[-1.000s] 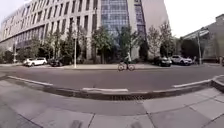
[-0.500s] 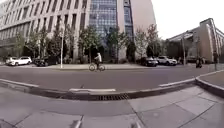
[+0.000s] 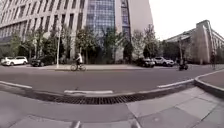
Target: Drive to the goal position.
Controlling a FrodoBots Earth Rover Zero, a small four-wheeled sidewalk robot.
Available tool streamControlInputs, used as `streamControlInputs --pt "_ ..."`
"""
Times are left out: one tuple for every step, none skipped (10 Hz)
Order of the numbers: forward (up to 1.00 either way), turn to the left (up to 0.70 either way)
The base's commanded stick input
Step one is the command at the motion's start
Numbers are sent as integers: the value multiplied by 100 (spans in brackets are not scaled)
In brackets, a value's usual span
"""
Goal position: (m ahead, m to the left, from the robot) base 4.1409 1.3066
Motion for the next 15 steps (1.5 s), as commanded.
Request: streamControlInputs --pt "45 -24" --pt "45 -24" --pt "45 -24" --pt "45 -24" --pt "45 -24" --pt "45 -24" --pt "45 -24" --pt "45 -24" --pt "45 -24" --pt "45 -24" --pt "45 -24" --pt "45 -24" --pt "45 -24" --pt "45 -24" --pt "45 -24"
